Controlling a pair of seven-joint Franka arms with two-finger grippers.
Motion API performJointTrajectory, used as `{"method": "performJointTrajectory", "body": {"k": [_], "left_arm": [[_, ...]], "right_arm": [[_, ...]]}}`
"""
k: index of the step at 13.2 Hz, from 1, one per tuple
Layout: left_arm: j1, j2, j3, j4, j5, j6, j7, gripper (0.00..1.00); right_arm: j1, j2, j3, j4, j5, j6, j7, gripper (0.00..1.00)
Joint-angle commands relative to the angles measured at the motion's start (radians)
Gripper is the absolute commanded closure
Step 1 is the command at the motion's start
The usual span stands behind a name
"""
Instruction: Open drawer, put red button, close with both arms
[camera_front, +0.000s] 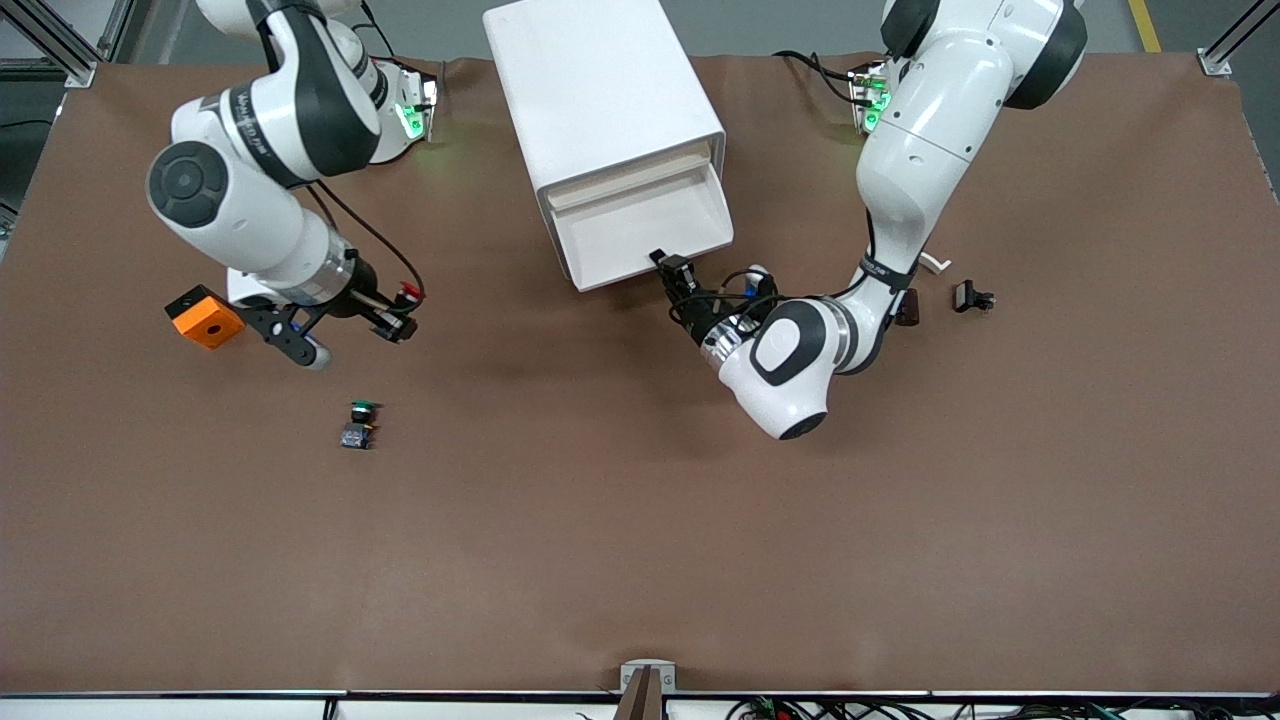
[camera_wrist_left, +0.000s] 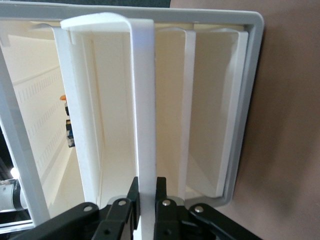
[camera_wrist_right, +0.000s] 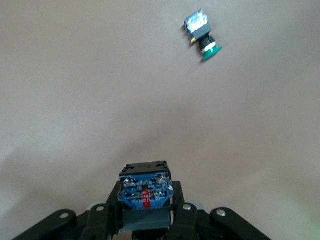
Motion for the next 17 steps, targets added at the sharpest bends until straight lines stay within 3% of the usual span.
{"method": "performJointTrajectory", "body": {"k": [1,5,6,7,8,13,17], "left_arm": [[0.025,0.03,-0.006,0.064,-0.006,0.022,-0.007,1.0],[0.04,0.032,0.013,0.075,-0.006,0.062,0.013,0.97],[0.04,0.03,0.013,0.076,-0.006,0.065,0.016,0.68],[0.042,0.03,0.013,0.084,-0.006,0.067,0.03,0.29],[0.042,0.03,0.016,0.093,-0.004,0.067,0.033,0.0],[0.065,0.019,0.051,0.159,0.002,0.067,0.135,0.0],[0.08,0.012,0.15,0.219,0.009,0.062,0.232,0.0]], "right_arm": [[0.087,-0.01,-0.009,0.011,-0.013,-0.002,0.147,1.0],[0.236,-0.002,-0.009,0.051,-0.033,0.001,0.385,1.0],[0.27,0.007,-0.009,0.064,-0.045,0.002,0.445,1.0],[0.305,0.022,-0.009,0.081,-0.057,0.004,0.499,1.0],[0.342,0.045,-0.009,0.101,-0.069,0.007,0.554,1.0],[0.463,0.229,-0.009,0.252,-0.125,0.014,0.769,1.0],[0.497,0.285,-0.009,0.262,-0.108,0.091,0.814,1.0]]}}
